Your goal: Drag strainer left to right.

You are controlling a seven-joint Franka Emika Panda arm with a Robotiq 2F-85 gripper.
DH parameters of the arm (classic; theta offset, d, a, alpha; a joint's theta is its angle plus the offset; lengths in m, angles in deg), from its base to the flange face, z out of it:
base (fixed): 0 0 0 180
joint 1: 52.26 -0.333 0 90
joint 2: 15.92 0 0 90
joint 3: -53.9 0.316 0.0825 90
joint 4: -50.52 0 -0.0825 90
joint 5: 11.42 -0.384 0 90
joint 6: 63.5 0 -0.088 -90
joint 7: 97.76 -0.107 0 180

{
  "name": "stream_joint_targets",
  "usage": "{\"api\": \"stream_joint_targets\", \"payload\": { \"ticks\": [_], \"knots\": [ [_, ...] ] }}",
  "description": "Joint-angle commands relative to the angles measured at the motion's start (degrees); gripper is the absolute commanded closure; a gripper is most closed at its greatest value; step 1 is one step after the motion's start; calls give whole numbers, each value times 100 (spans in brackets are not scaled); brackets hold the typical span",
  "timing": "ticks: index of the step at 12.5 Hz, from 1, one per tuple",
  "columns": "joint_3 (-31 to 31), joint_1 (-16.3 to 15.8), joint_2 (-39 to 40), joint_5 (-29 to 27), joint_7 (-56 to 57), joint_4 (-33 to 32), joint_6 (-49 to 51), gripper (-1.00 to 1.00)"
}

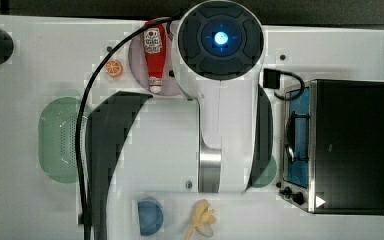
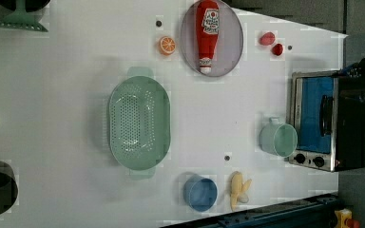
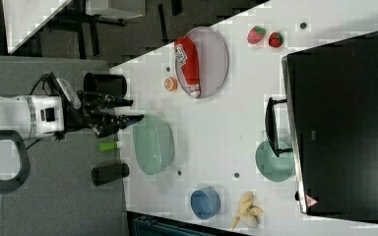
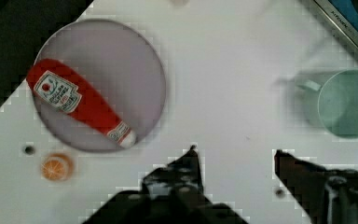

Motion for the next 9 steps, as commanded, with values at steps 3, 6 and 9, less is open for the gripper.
{"api": "stream_joint_targets", "payload": {
  "ticks": [3,6,9],
  "knots": [
    [-263,46,-2760,19,-535,-1385,1135,-100],
    [26,-144,-2658,-401,-536,-1395,1088,-100],
    [740,-323,-2324,-573,-1123,-1409,902,-100]
  ]
}}
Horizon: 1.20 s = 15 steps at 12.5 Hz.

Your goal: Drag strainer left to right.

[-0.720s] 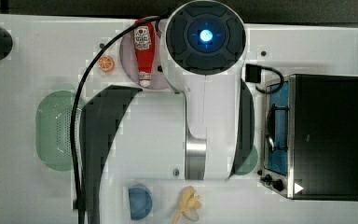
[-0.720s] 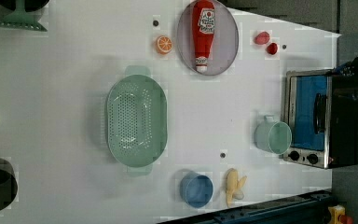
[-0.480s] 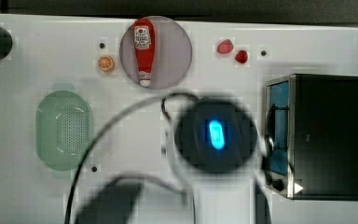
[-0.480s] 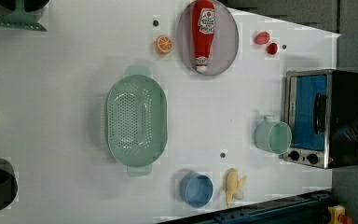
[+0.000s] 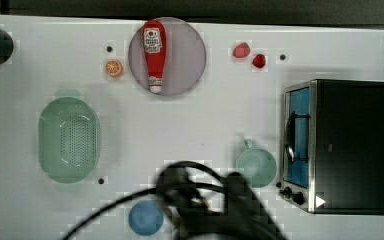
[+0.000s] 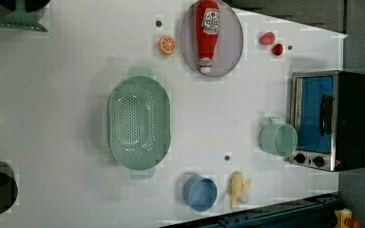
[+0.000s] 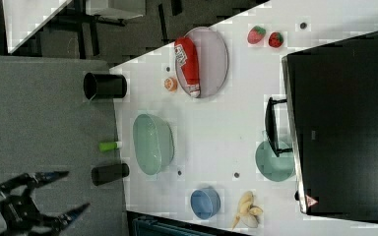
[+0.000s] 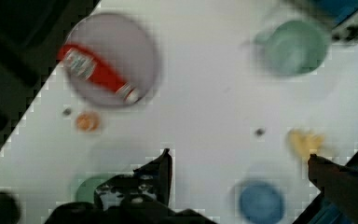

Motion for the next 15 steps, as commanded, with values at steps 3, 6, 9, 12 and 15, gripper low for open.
{"api": "stream_joint_targets", "payload": {
  "ticks": [3,6,9,12,15],
  "knots": [
    [1658,-257,1400,-80,-2067,-274,-572,-100],
    [2554,-270,2144,-74,-3730,-330,-1436,-100],
    [3182,-275,3063,14,-5328,-380,-2424,-100],
    [3414,-299,3970,475,-6451,-450,-3125,-100],
    [3392,-353,4850,1072,-6974,-458,-3837,-100]
  ]
}}
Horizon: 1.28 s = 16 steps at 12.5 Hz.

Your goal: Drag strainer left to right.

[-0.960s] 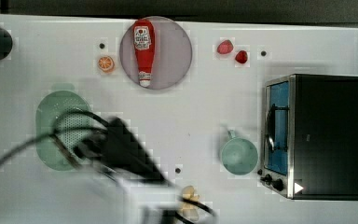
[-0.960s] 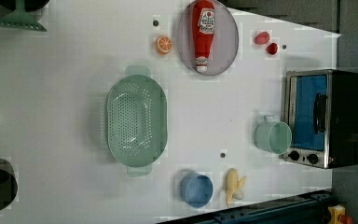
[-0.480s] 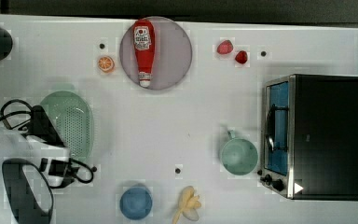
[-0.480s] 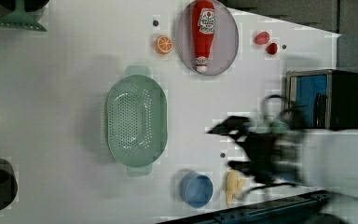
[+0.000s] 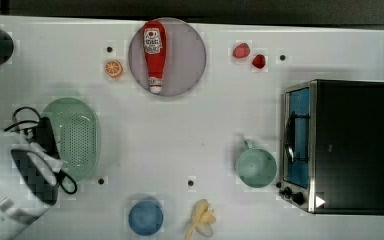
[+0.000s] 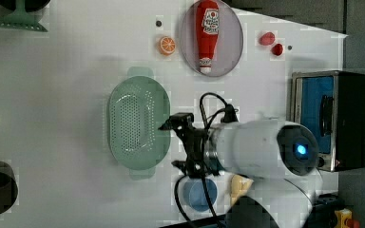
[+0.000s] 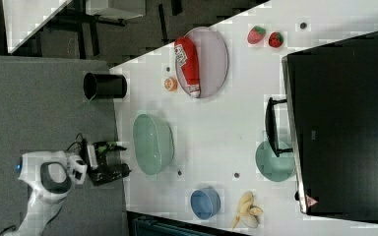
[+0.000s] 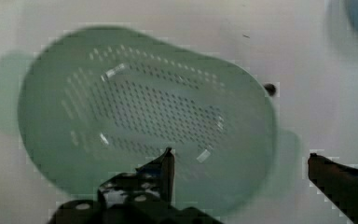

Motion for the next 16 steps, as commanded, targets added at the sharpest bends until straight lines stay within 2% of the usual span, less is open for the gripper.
{"api": "stream_joint_targets", "payload": {
  "ticks": [1,5,11,16],
  "knots": [
    [-92,83,519,391,-1075,37,-579,-100],
    [-341,-61,1301,771,-1391,39,-1372,-100],
    [-1233,-660,1881,878,-1408,36,-2039,-100],
    [-1444,-644,1851,877,-1410,-57,-2083,-100]
  ]
}}
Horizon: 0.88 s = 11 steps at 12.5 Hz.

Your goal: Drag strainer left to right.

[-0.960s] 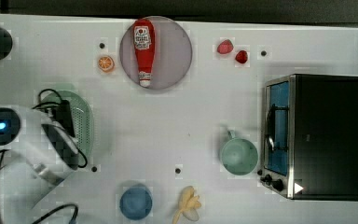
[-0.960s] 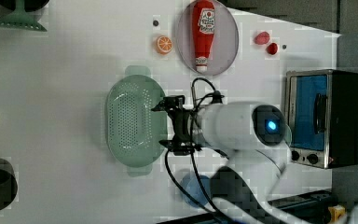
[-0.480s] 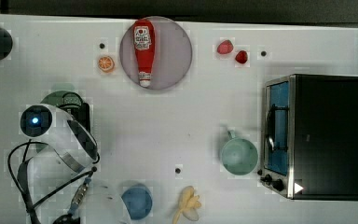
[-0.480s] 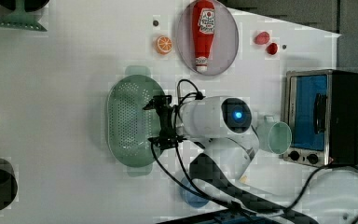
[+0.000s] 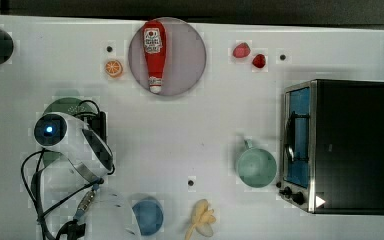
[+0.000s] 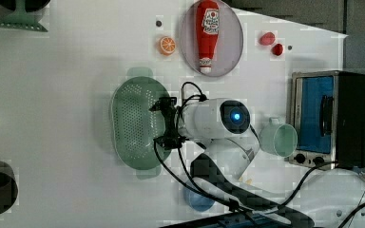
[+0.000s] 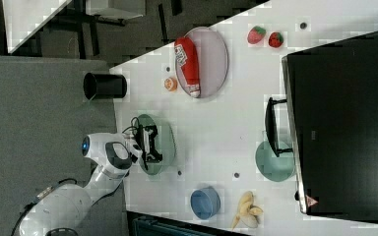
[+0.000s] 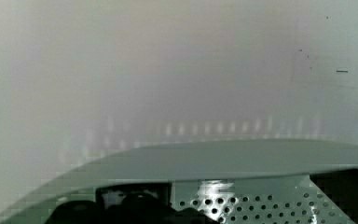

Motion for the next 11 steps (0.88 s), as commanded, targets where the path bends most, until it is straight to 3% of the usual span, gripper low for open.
{"api": "stream_joint_targets", "payload": {
  "ticks": [1,11],
  "knots": [
    [-51,43,-229,-12,-201,-49,-58,-100],
    [-105,643,-560,-4,151,-543,-100,-100]
  ]
}}
